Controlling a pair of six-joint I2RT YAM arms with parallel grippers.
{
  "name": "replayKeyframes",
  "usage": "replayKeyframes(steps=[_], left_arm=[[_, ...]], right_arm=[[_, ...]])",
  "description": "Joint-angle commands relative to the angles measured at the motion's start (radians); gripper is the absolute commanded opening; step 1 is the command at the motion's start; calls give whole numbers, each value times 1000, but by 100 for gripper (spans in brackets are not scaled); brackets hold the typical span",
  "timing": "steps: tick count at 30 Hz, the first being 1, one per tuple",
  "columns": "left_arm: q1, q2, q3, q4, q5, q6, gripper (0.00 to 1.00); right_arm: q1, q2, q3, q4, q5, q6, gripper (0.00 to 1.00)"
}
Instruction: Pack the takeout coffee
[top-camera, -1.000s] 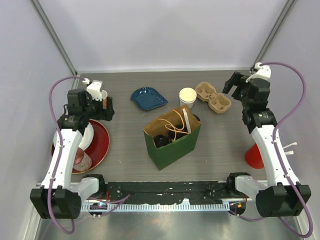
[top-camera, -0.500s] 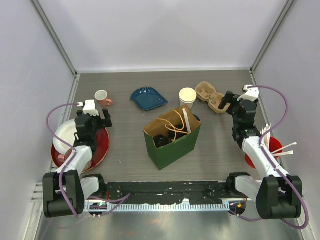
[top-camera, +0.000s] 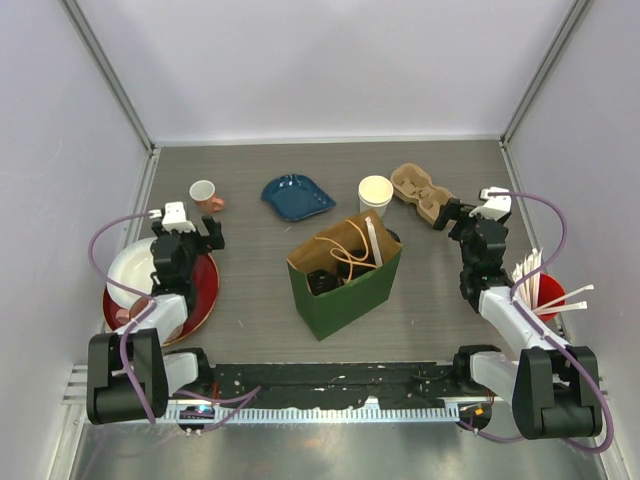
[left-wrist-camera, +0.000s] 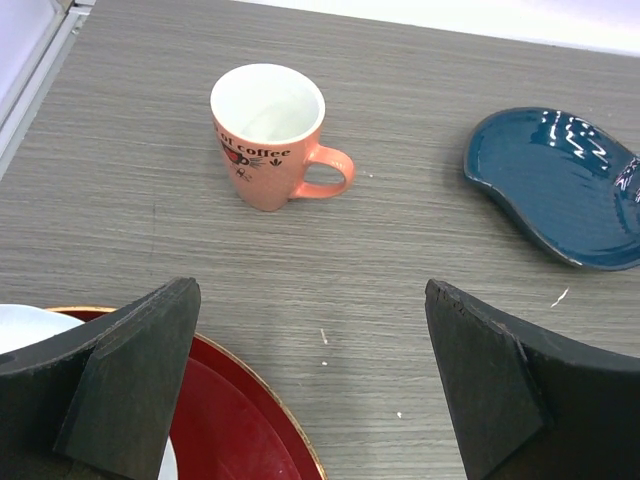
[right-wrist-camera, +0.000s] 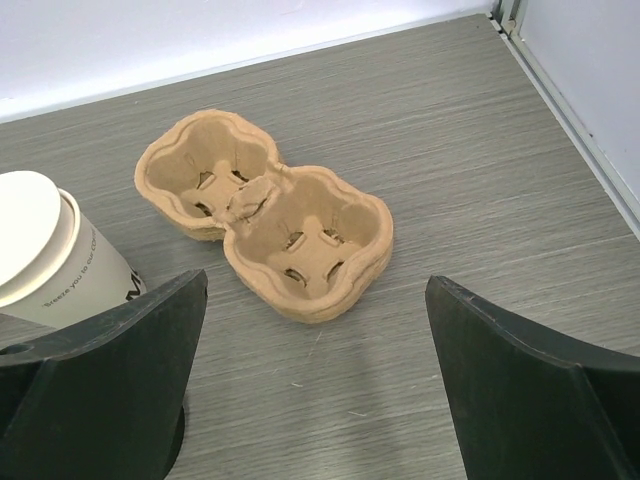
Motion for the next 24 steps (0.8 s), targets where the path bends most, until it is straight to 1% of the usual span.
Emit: replayKeyframes(steps=[1,7,10,18,24], left_arm=[[5,3,-23,118,-18,-68,100],[5,11,-38,145,-18,-87,100],[5,12,-43,159,-22,-85,100],[5,19,-46,162,-22,-81,100],[5,17,-55,174,11,-70,100]], right_arm=[[2,-22,-24,118,40,-3,96],[2,5,-37,136,55,11,96],[4,8,-60,179,35,15,96],[2,19,-71,196,15,15,96],[2,19,-76,210,9,11,96]])
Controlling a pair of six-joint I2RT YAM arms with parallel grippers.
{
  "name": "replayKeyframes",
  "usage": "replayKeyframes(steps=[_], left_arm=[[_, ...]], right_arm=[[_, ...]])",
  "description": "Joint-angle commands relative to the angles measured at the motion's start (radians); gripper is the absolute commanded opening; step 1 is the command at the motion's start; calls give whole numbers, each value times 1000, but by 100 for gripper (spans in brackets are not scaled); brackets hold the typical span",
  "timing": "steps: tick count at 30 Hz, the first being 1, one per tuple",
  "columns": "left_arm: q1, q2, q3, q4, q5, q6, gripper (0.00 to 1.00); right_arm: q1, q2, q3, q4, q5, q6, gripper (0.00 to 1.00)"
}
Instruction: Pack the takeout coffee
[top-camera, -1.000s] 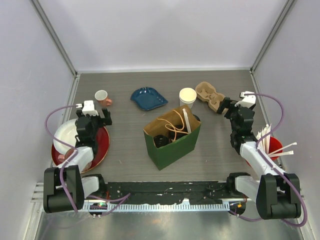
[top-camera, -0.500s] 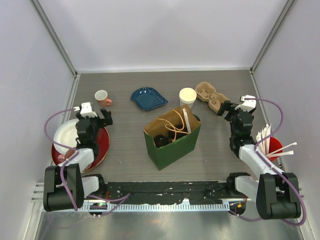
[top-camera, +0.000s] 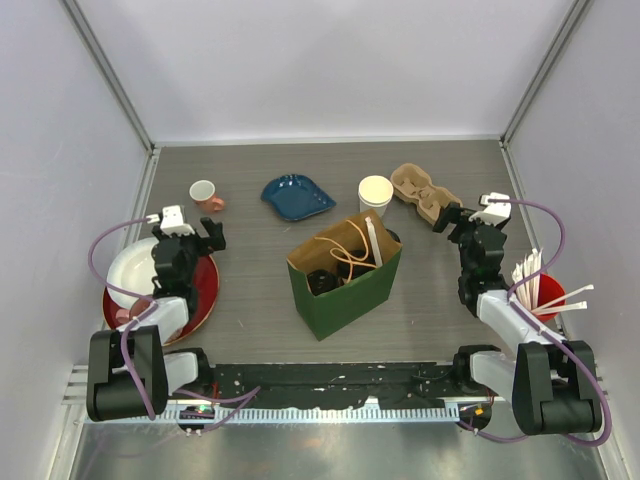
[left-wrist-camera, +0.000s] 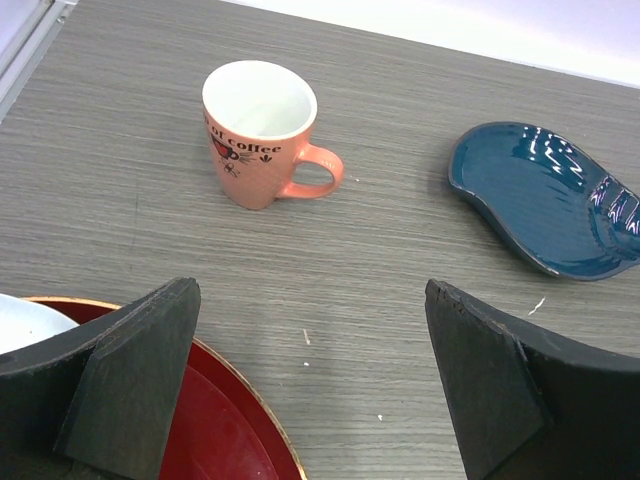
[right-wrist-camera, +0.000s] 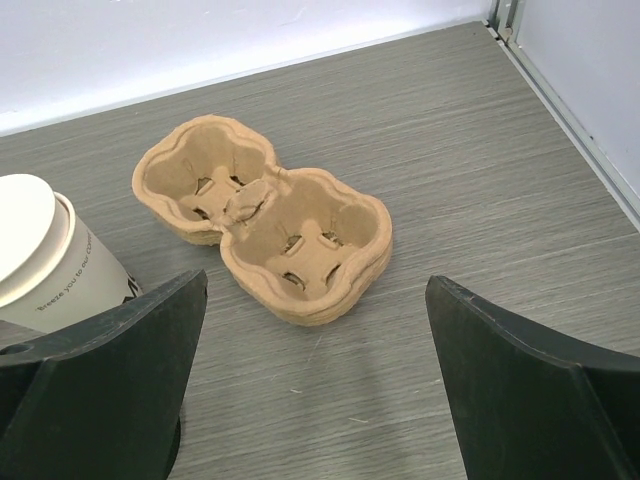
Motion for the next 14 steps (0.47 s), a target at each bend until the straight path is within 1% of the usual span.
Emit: replayKeyframes(steps=[1,14], left_arm=[[5,3,-13,83,11,12,100],[3,-2,-7,66,60,28,100]], right_arm=[[2,-2,-8,78,-3,4,96],[2,-2,-4,82,-5,-1,96]])
